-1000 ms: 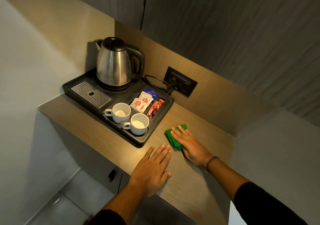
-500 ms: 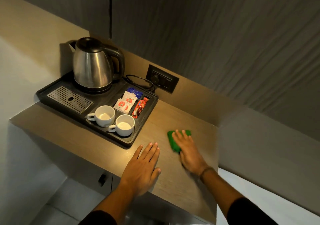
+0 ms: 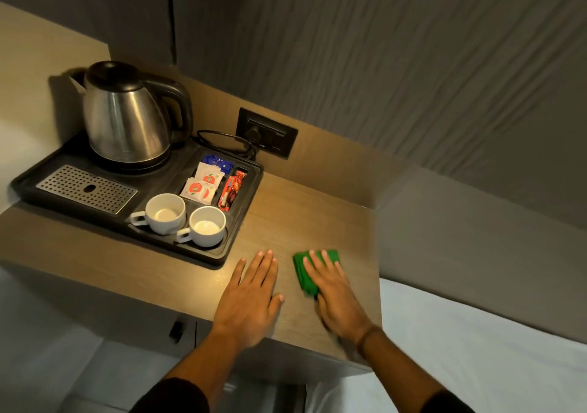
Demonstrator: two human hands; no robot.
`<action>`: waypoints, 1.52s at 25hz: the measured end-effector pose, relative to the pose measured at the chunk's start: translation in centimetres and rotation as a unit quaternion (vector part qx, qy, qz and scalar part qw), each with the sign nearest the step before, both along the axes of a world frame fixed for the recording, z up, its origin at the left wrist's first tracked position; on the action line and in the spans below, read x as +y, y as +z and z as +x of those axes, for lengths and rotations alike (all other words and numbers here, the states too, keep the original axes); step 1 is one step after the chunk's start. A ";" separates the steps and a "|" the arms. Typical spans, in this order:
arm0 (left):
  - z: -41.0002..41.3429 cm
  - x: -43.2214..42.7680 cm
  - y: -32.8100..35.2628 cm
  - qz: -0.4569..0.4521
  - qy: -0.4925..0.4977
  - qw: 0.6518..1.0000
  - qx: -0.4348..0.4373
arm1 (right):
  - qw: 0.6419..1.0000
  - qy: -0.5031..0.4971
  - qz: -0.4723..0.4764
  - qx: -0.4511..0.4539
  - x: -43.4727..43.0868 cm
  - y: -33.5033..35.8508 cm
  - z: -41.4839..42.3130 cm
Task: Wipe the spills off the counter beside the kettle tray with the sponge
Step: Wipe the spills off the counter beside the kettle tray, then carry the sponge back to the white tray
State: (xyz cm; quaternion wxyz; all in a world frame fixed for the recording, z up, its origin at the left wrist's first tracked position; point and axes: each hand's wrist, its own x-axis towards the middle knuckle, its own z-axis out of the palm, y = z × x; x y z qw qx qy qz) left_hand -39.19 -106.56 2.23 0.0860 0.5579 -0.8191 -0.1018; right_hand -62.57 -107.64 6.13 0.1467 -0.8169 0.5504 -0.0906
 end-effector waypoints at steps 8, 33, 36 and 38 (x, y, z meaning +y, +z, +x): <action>0.2 -0.1 0.1 0.007 -0.006 1.000 -0.009 | 0.985 -0.169 -0.010 -0.014 -0.3 0.9 1.1; 13.7 44.2 0.4 0.045 0.336 0.939 -0.053 | 0.988 0.138 -0.070 0.015 31.3 -4.2 16.3; 16.7 54.3 -0.1 0.074 0.422 0.903 -0.039 | 0.974 0.223 -0.045 0.001 39.1 -5.1 22.8; 18.9 62.0 -0.3 0.073 0.482 0.872 -0.044 | 0.956 0.292 -0.031 -0.010 45.3 -5.6 27.8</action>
